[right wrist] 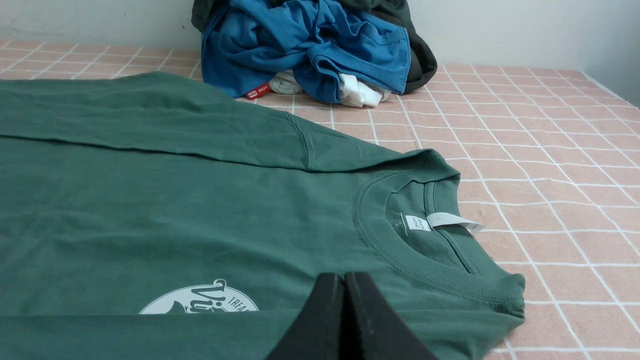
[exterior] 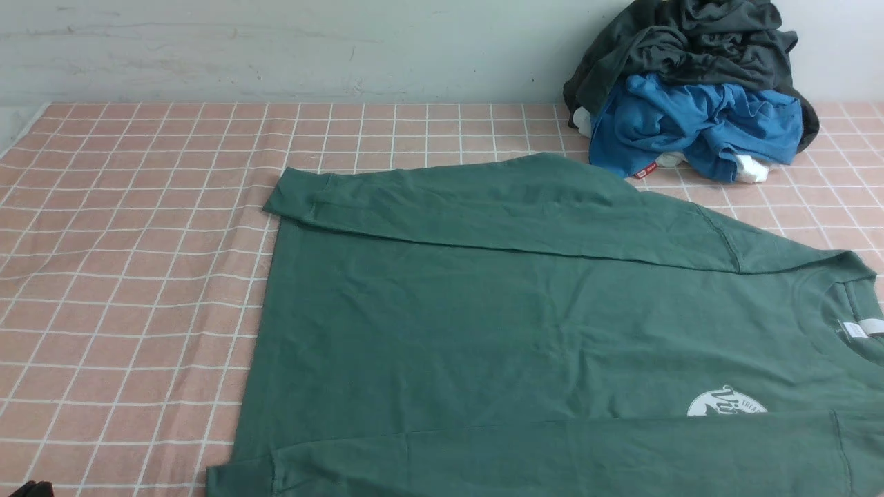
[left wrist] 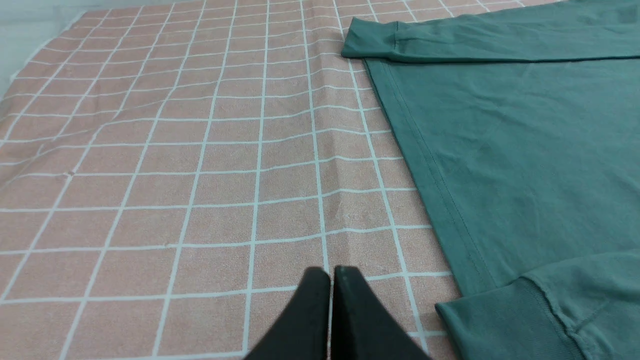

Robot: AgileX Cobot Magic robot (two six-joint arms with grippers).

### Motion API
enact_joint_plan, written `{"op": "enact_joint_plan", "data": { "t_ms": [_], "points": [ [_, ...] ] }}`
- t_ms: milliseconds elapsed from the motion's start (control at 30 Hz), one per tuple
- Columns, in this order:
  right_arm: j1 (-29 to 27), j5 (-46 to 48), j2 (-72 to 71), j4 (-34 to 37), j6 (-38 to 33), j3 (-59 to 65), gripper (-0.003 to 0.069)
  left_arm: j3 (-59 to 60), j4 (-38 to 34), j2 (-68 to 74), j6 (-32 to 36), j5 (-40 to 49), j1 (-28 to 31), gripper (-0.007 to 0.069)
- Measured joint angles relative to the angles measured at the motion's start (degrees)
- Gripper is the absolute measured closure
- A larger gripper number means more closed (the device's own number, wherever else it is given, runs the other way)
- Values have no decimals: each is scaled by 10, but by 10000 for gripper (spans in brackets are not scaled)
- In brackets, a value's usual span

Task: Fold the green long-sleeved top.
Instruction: Use the left arm to clamp the cuff closest to it

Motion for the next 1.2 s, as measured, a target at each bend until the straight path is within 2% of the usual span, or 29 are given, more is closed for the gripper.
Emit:
{"op": "enact_joint_plan", "data": {
  "t_ms": [1200],
  "points": [
    [0, 0, 0, 0, 0, 0, 671, 0, 8, 0, 27, -3, 0, 628]
  ]
}}
